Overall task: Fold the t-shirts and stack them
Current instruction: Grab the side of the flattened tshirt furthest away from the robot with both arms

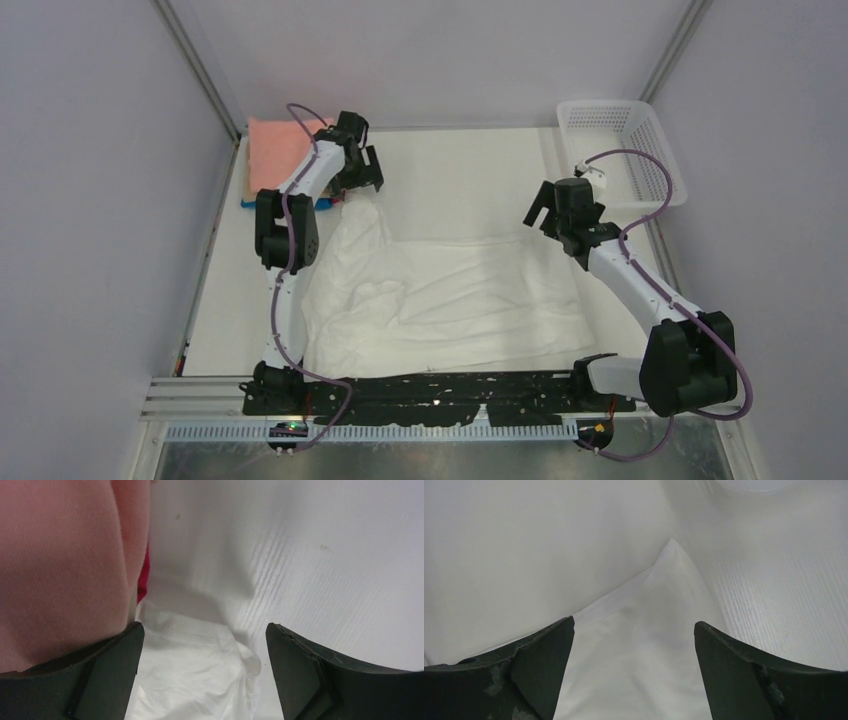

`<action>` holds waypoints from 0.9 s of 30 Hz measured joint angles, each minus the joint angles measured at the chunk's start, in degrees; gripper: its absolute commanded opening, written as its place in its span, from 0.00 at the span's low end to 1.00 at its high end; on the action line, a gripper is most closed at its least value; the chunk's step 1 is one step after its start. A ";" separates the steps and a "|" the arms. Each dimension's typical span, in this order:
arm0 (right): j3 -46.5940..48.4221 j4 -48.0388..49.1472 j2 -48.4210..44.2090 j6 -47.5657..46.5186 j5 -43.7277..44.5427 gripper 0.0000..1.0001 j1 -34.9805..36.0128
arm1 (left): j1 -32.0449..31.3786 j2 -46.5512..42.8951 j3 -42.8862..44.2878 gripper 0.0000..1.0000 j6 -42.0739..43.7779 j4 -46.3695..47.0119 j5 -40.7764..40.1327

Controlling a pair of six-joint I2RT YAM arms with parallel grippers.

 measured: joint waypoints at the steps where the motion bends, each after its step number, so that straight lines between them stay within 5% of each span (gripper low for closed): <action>1: 0.00 0.04 0.24 0.00 0.04 0.95 0.00 | 0.00 0.00 0.02 0.94 -0.17 -0.35 -0.57; 6: 0.02 -0.07 2.93 -0.09 0.04 0.95 0.00 | 0.39 0.00 0.17 0.93 -0.66 -2.80 -3.96; 10: 0.02 -0.24 3.72 -0.15 0.04 0.95 0.00 | 1.07 0.00 0.17 0.76 -0.94 -3.69 -4.24; 23: 0.02 -0.57 3.69 -0.17 0.07 0.95 0.00 | 1.81 0.66 0.09 0.69 -3.85 -3.58 0.22; 27: 0.04 -0.87 3.65 -0.17 0.04 0.95 0.00 | 1.81 0.66 -0.79 0.58 -5.33 -3.61 1.49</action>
